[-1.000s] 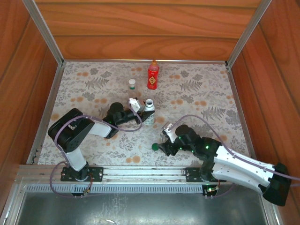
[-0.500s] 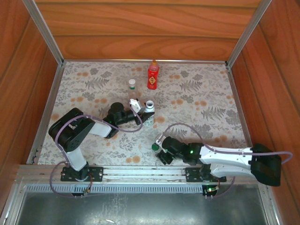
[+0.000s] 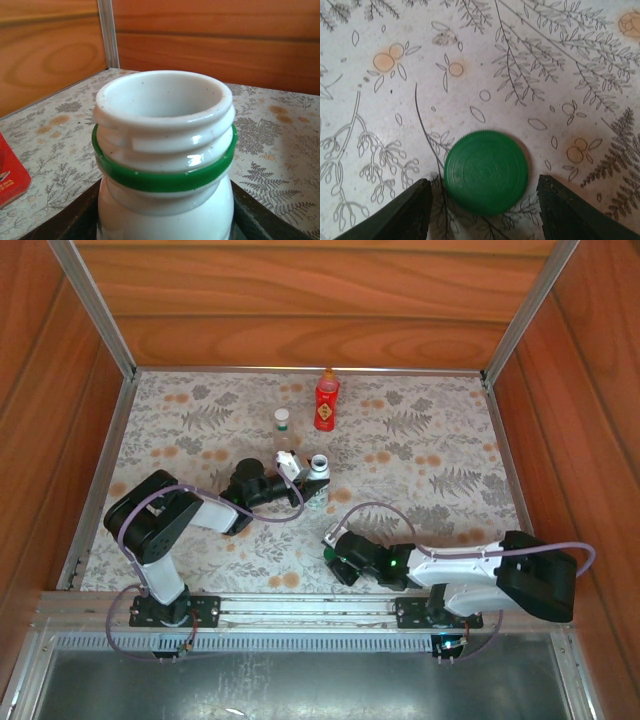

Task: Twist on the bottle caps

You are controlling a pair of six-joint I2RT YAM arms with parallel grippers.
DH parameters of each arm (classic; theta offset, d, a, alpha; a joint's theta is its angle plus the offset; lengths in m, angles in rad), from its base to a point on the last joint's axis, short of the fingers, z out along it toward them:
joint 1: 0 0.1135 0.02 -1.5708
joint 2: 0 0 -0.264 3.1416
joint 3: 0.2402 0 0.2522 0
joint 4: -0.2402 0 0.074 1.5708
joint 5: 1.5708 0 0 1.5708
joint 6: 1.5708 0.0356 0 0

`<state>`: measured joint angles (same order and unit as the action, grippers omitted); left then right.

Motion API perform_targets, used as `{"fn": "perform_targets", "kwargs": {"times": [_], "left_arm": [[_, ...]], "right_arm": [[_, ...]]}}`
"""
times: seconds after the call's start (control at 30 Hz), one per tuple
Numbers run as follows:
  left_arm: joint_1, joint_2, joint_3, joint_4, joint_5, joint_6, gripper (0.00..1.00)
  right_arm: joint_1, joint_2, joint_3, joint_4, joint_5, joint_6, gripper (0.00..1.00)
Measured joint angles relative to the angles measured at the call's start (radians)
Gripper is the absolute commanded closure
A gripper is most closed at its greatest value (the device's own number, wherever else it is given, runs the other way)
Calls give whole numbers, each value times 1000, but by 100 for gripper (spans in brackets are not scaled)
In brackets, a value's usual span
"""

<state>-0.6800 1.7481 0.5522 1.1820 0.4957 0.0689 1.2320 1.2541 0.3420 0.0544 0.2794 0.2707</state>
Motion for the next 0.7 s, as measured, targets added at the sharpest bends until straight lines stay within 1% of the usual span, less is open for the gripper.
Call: {"fn": "perform_targets", "kwargs": {"times": [0.2,0.43,0.57,0.7], "left_arm": [[4,0,0,0,4,0,47],[4,0,0,0,7,0,47],[5,0,0,0,8,0,47],[5,0,0,0,8,0,48]], "right_arm": [[0,45,0,80,9,0,50],[0,47,-3,93,8,1,60],[0,42,-3,88,5,1,62],[-1,25,-5,66,0,2,63]]}}
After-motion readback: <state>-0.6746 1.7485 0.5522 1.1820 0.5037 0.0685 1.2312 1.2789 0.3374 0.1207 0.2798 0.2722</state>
